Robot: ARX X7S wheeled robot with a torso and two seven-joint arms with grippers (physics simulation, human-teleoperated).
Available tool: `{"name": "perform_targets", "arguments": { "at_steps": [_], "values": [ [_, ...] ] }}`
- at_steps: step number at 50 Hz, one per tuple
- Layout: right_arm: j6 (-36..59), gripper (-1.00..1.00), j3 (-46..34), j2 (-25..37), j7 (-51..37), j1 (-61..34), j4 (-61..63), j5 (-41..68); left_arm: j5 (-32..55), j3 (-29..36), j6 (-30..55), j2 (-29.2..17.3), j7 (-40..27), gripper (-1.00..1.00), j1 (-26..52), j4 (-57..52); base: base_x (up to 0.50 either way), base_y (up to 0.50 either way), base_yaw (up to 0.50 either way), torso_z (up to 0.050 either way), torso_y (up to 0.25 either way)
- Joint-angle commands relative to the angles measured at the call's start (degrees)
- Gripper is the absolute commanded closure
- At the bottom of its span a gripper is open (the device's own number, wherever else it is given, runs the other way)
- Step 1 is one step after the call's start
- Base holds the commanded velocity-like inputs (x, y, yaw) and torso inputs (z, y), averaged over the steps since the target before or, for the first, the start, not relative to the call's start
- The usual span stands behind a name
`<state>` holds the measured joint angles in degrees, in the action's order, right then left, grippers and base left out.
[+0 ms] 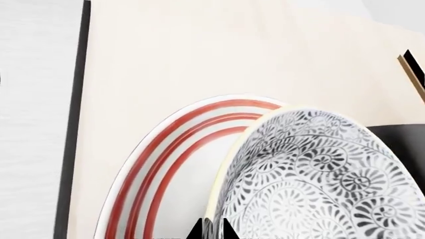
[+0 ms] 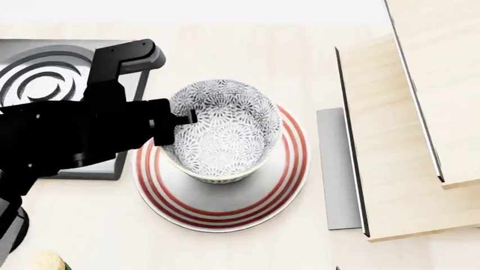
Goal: Pick up the akita bowl and put it on the plate.
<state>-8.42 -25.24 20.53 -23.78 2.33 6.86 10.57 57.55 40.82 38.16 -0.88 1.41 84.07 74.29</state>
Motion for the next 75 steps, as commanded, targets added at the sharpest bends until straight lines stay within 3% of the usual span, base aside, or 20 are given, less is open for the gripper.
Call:
{"name": "perform_targets", "arguments": {
  "at_steps": [1, 13, 18, 19, 28, 40, 58, 75],
  "values": [
    [0.0, -1.0, -0.1, 0.0, -0.2, -0.1, -0.1, 0.1, -2.0, -2.9, -0.4, 0.5, 1.0, 1.0, -1.0, 0.6, 0.0, 0.0, 0.0, 0.0, 0.0],
    [0.0, -1.0, -0.4, 0.1, -0.2, -0.2, -0.3, 0.1, -8.8, -10.1, -0.1, 0.8, 2.0, 1.0, -2.2, 0.6, 0.0, 0.0, 0.0, 0.0, 0.0],
    [0.0, -1.0, -0.5, 0.1, -0.2, -0.3, -0.4, 0.1, -8.9, -9.5, -0.1, 0.8, 2.8, 1.0, -3.2, 0.6, 0.0, 0.0, 0.0, 0.0, 0.0],
    [0.0, -1.0, -0.5, 0.1, -0.2, -0.3, -0.4, 0.1, -8.7, -9.3, -0.3, 0.8, 2.8, -1.0, -3.3, 0.6, 0.01, 0.0, 0.0, 0.0, 0.0],
    [0.0, -1.0, -0.7, 0.0, -0.2, -0.5, -0.9, 0.1, -12.0, -13.0, 0.0, 0.7, 2.7, -1.0, -2.7, 0.6, 0.0, 0.0, 0.0, 0.0, 0.0],
    [0.0, -1.0, -0.8, 0.1, -0.3, -0.7, -1.2, 0.3, -11.3, -10.2, 0.7, 0.3, 2.9, -1.0, -2.3, -1.4, 0.0, 0.0, 0.0, 0.0, 0.0],
    [-0.1, -1.0, -1.3, 0.0, -0.3, -0.9, -1.6, 0.2, -2.9, -13.4, 15.6, -13.0, -13.9, -1.0, -14.9, -44.5, 0.0, 0.0, 0.0, 0.0, 0.0],
    [0.0, -1.0, -2.3, -0.5, -0.1, -1.4, -2.7, -0.3, 1.1, -15.9, 16.7, -19.9, -14.2, -1.0, -19.9, -58.8, 0.0, 0.0, 0.0, 0.0, 0.0]
  ]
}}
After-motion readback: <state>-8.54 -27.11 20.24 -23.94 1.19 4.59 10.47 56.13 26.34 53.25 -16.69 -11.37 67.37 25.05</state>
